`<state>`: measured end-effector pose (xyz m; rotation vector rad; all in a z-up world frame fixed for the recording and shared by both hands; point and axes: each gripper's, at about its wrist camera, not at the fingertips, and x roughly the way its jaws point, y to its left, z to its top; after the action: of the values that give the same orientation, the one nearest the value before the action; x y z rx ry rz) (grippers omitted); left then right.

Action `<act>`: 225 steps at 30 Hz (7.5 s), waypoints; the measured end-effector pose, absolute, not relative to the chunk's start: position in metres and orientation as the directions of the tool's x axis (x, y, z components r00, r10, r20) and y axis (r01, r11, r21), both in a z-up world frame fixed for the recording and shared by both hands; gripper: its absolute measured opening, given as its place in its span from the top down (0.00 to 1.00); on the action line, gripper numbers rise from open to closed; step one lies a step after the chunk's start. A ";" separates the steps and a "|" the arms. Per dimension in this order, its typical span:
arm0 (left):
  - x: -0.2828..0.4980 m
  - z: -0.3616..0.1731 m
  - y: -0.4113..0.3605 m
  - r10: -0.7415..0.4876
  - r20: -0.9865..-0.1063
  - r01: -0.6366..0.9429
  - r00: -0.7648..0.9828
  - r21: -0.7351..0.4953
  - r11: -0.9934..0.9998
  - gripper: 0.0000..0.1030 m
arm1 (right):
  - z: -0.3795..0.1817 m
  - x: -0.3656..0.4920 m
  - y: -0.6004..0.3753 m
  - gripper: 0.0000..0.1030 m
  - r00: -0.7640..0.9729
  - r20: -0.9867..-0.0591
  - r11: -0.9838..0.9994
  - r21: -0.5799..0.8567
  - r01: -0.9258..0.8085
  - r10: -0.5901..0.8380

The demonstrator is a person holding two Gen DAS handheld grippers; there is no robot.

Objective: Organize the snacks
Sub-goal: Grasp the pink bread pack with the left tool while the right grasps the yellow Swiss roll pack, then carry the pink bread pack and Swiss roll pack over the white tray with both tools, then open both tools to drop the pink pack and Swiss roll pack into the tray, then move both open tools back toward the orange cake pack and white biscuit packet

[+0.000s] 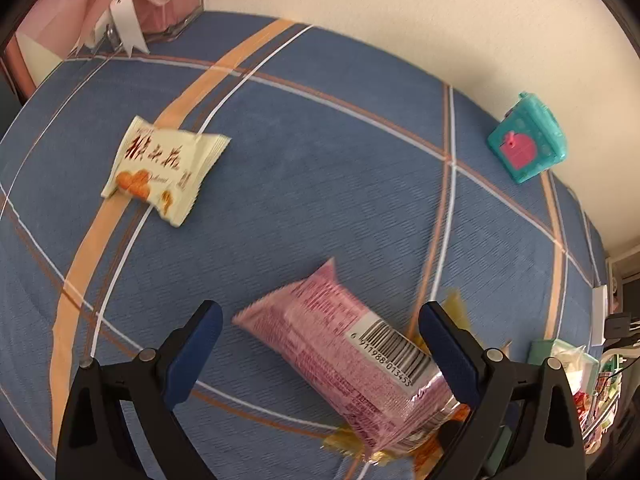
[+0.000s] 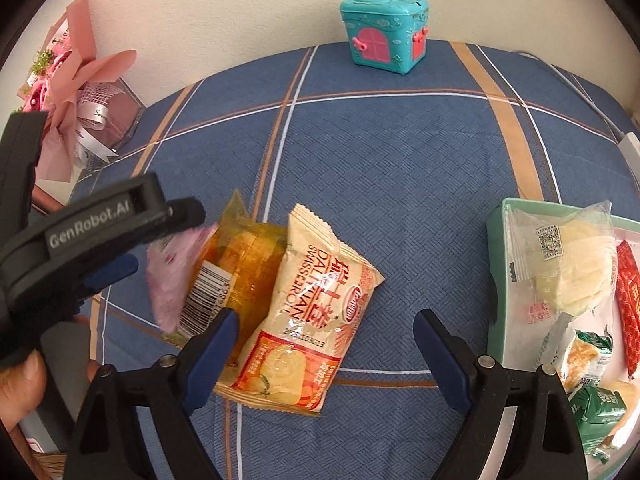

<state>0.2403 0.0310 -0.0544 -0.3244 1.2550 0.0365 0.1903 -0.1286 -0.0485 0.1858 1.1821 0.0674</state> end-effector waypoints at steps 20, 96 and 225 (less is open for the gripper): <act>0.230 -0.076 0.066 -0.063 -0.968 -0.271 0.243 -0.130 0.954 0.07 | -0.057 0.186 -0.129 0.46 0.348 -0.929 0.987 0.154 0.055 0.125; 0.126 0.074 -0.172 -0.318 -0.834 0.360 0.450 -0.156 0.920 0.62 | 0.052 0.084 -0.318 0.63 0.540 -0.841 0.836 0.281 0.471 -0.021; 0.150 0.057 -0.072 -0.123 -0.854 0.086 0.505 -0.092 0.992 0.07 | 0.038 0.086 -0.322 0.00 0.473 -0.872 0.872 0.128 0.472 -0.128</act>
<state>0.1498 -0.0716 0.0570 -0.0395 1.0339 -0.1265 0.0859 -0.3219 0.0382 0.3779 1.0178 -0.3781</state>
